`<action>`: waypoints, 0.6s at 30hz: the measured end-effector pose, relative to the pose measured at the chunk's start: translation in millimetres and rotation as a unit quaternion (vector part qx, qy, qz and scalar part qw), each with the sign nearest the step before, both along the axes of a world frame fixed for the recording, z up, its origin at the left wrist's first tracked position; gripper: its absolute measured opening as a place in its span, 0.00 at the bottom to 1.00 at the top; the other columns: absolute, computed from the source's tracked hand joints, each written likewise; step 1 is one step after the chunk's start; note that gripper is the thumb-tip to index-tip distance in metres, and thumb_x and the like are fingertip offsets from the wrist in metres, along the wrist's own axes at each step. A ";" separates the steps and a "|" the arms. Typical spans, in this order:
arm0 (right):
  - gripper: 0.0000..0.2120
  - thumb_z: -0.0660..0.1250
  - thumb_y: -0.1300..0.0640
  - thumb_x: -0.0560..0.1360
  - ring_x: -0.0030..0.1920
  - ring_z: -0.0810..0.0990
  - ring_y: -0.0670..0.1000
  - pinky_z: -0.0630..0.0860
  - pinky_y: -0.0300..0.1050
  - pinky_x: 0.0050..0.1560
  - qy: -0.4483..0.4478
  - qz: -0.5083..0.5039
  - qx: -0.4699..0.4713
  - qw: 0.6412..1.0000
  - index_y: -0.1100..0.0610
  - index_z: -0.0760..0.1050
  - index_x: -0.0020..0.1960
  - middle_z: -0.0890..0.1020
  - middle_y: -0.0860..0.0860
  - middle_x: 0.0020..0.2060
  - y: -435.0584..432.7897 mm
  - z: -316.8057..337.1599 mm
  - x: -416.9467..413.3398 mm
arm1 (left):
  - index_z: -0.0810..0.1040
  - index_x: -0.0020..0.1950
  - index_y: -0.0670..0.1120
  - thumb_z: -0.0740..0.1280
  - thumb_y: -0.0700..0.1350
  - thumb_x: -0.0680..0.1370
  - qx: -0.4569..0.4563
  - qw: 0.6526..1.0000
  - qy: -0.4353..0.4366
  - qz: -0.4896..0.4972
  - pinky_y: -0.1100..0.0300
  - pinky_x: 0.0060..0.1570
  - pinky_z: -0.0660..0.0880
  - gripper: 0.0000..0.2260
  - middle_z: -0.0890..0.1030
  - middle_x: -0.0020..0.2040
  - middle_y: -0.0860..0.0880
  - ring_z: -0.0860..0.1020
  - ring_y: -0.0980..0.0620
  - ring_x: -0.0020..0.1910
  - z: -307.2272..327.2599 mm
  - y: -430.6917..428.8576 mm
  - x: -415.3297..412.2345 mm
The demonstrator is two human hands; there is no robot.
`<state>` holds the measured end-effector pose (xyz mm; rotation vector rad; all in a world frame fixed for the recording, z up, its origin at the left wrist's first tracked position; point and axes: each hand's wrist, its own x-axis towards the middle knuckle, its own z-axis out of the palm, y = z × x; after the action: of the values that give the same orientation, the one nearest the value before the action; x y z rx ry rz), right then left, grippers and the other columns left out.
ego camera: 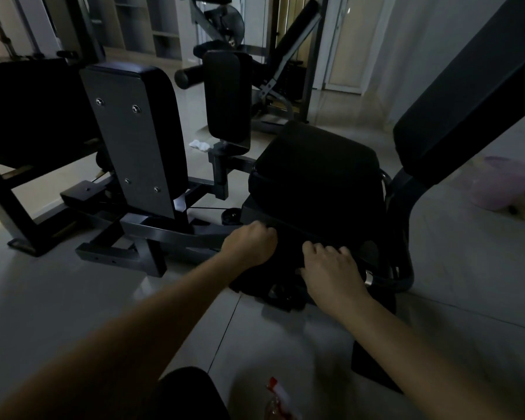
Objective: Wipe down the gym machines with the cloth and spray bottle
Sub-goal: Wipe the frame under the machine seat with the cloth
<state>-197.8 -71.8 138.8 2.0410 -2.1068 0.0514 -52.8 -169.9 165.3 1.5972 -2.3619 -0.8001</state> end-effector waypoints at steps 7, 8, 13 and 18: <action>0.15 0.57 0.47 0.83 0.56 0.78 0.55 0.68 0.54 0.62 -0.015 -0.004 0.015 1.000 0.55 0.67 0.63 0.79 0.52 0.56 3.1 4.7 1.4 | 0.76 0.45 0.43 0.55 0.43 0.86 0.218 0.974 0.053 0.021 0.60 0.36 0.74 0.14 0.78 0.43 0.46 0.77 0.50 0.38 17.2 -21.1 0.4; 0.15 0.57 0.48 0.83 0.57 0.78 0.55 0.68 0.55 0.62 -0.016 -0.007 0.011 1.000 0.55 0.67 0.64 0.79 0.52 0.56 4.1 3.9 1.9 | 0.77 0.47 0.42 0.54 0.43 0.86 0.169 0.985 0.041 0.010 0.57 0.41 0.76 0.14 0.79 0.46 0.44 0.79 0.47 0.43 12.4 -15.3 -1.0; 0.16 0.58 0.46 0.82 0.56 0.78 0.55 0.67 0.55 0.63 0.000 -0.018 0.010 1.000 0.55 0.67 0.64 0.79 0.53 0.56 3.9 4.4 4.5 | 0.74 0.55 0.50 0.51 0.54 0.86 -0.215 0.963 0.164 0.012 0.58 0.40 0.73 0.15 0.78 0.43 0.53 0.78 0.54 0.40 -44.7 29.1 10.6; 0.15 0.58 0.45 0.82 0.56 0.78 0.55 0.67 0.54 0.61 -0.002 -0.013 0.002 1.000 0.55 0.68 0.63 0.79 0.52 0.55 2.9 3.1 3.2 | 0.74 0.61 0.49 0.51 0.55 0.85 -0.341 0.928 0.119 -0.094 0.60 0.42 0.74 0.16 0.75 0.51 0.50 0.73 0.54 0.44 -61.4 19.7 19.3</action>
<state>-194.6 -69.0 141.9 2.0179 -2.1370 0.0476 -33.5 -150.2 103.9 0.9408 -2.2645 -0.1329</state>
